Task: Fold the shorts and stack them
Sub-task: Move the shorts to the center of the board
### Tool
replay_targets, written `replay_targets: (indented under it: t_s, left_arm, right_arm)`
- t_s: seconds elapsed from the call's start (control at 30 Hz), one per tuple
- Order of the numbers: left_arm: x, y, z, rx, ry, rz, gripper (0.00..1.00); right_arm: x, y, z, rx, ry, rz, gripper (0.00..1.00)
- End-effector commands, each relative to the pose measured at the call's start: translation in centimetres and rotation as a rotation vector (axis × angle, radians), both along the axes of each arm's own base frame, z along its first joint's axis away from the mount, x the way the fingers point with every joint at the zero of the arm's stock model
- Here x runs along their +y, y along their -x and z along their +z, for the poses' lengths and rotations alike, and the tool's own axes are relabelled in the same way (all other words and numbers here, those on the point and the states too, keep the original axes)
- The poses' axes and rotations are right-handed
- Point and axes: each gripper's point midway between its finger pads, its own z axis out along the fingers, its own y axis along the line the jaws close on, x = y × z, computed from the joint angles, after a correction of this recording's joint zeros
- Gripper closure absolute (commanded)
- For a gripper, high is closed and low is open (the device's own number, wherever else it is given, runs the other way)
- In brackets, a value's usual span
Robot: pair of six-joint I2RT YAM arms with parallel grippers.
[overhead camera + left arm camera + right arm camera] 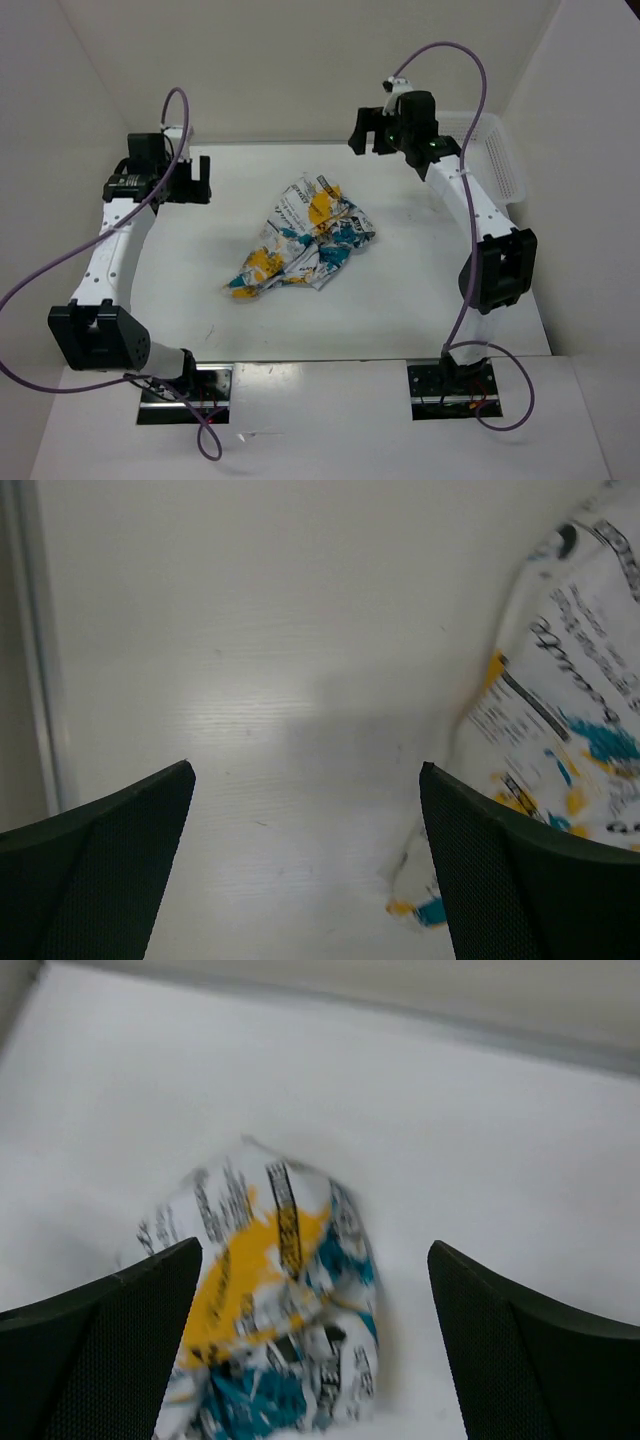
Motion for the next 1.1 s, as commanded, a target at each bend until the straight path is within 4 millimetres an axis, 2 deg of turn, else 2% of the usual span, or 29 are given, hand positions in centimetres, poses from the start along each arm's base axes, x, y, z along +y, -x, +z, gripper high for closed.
replay_targets:
  t_s: [0.0,0.03,0.1,0.13,0.2,0.23,0.27,0.37,0.4,0.43,0.47,0.5,0.53,0.57,0.6,0.63,0.7,0.73,0.77,0.8,0.83,0.93,1.03,1.07]
  left_arm:
    - [-4.6,6.0,-3.5,0.213,0.109,-0.157,0.00]
    - [-5.8,7.6,-4.6,0.269,0.143,-0.198,0.00]
    - [-6.7,10.2,-7.1,0.369,0.128,-0.224,0.00]
    - [-7.4,12.0,-9.5,0.439,0.095,-0.247,0.00]
    - [-8.7,13.6,-11.2,0.496,0.081,-0.300,0.00]
    - [-9.0,14.2,-11.9,0.519,0.067,-0.312,0.00]
    - [-9.3,15.2,-13.2,0.564,0.061,-0.327,0.00]
    - [-10.1,16.1,-14.4,0.582,0.022,-0.370,0.00]
    - [-10.4,16.8,-15.6,0.610,0.004,-0.390,0.00]
    - [-10.5,16.8,-16.1,0.604,-0.014,-0.394,0.00]
    - [-9.9,15.6,-16.9,0.579,-0.057,-0.365,0.00]
    - [-9.7,15.3,-17.5,0.572,-0.083,-0.359,0.00]
    - [-9.5,14.7,-18.2,0.568,-0.101,-0.347,0.00]
    - [-9.3,14.7,-18.5,0.577,-0.114,-0.338,0.00]
    - [-9.4,14.4,-18.7,0.574,-0.113,-0.338,0.04]
    - [-9.6,14.3,-18.9,0.575,-0.103,-0.345,0.08]
    - [-9.7,14.7,-19.8,0.596,-0.098,-0.350,0.14]
    - [-9.6,15.0,-20.6,0.617,-0.101,-0.349,0.16]
    - [-9.1,15.2,-21.3,0.627,-0.120,-0.338,0.20]
    - [-9.1,15.2,-21.3,0.627,-0.120,-0.338,0.32]
    - [-9.2,15.0,-21.6,0.630,-0.120,-0.338,0.41]
    - [-9.3,15.2,-21.8,0.641,-0.112,-0.344,0.69]
    - [-9.5,15.3,-22.0,0.661,-0.104,-0.350,0.80]
    - [-9.5,15.3,-22.0,0.661,-0.104,-0.350,0.92]
  right_arm:
    - [-1.0,4.5,1.1,0.001,0.096,0.091,0.02]
    - [-0.6,5.9,-1.5,0.071,0.106,0.124,0.02]
    - [-0.9,7.5,-3.0,0.093,0.128,0.150,0.02]
    - [-1.1,8.3,-6.3,0.166,0.146,0.153,0.02]
    - [-2.1,8.5,-8.8,0.193,0.207,0.138,0.02]
    - [-2.4,8.8,-10.7,0.230,0.232,0.138,0.02]
    - [-2.6,8.6,-11.5,0.236,0.247,0.134,0.02]
    - [-2.7,8.2,-13.4,0.254,0.275,0.137,0.02]
    - [-2.7,8.0,-14.6,0.280,0.282,0.139,0.02]
    - [-2.0,7.6,-14.5,0.269,0.281,0.149,0.02]
    - [-0.7,7.7,-14.8,0.251,0.313,0.197,0.02]
    - [0.3,7.3,-14.1,0.219,0.327,0.226,0.02]
    - [1.2,6.9,-15.2,0.229,0.349,0.245,0.02]
    - [2.1,6.7,-15.1,0.229,0.338,0.259,0.03]
    - [3.4,6.0,-14.1,0.215,0.290,0.288,0.03]
    - [4.0,5.7,-15.4,0.252,0.273,0.296,0.03]
    - [4.9,4.6,-15.4,0.265,0.217,0.276,0.03]
    - [4.9,4.2,-17.2,0.301,0.217,0.258,0.03]
    - [5.0,3.7,-17.7,0.307,0.212,0.242,0.03]
    - [5.1,3.7,-18.5,0.329,0.208,0.236,0.03]
    - [5.1,3.7,-20.2,0.362,0.218,0.237,0.03]
    - [5.5,3.3,-21.8,0.405,0.184,0.209,0.03]
    - [5.6,2.6,-22.6,0.421,0.170,0.176,0.03]
    - [5.2,2.4,-23.1,0.425,0.187,0.154,0.03]
